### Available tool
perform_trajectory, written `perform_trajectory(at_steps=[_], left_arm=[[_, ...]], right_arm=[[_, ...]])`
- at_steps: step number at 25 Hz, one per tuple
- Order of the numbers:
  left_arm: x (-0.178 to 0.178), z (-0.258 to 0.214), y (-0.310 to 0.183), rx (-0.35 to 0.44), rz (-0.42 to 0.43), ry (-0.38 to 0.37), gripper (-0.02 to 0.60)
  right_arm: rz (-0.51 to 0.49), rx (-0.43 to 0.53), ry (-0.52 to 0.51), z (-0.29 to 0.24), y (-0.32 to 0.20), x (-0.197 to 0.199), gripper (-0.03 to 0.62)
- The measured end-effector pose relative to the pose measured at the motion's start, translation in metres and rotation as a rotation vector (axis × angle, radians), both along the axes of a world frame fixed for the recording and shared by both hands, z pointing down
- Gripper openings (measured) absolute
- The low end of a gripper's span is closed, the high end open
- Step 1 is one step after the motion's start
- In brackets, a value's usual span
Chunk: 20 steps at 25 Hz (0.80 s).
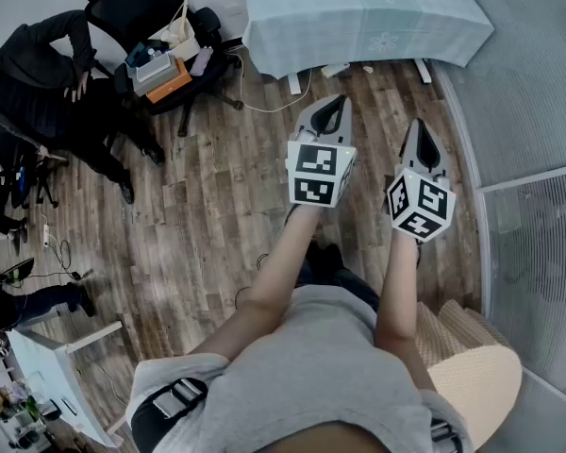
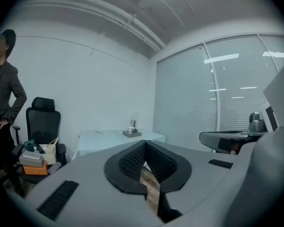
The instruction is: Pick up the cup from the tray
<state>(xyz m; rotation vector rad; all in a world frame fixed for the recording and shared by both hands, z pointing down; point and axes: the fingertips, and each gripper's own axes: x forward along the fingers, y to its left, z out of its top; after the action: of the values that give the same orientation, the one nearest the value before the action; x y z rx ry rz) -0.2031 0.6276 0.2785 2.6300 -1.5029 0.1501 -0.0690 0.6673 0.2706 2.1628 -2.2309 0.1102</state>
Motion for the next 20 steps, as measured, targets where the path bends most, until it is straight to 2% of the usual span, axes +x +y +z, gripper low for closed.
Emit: perform_trajectory(at_steps=[14, 20], left_arm=[[0.003, 0.002, -0.007, -0.003, -0.001, 0.0, 0.005], [0.018, 0.01, -0.014, -0.021, 0.004, -0.001, 0.005]], right_arm=[[-0.008, 0.003, -0.003, 0.002, -0.008, 0.0, 0.008], [-0.007, 0.027, -0.002, 0.002, -0.013, 0.016, 0.008]])
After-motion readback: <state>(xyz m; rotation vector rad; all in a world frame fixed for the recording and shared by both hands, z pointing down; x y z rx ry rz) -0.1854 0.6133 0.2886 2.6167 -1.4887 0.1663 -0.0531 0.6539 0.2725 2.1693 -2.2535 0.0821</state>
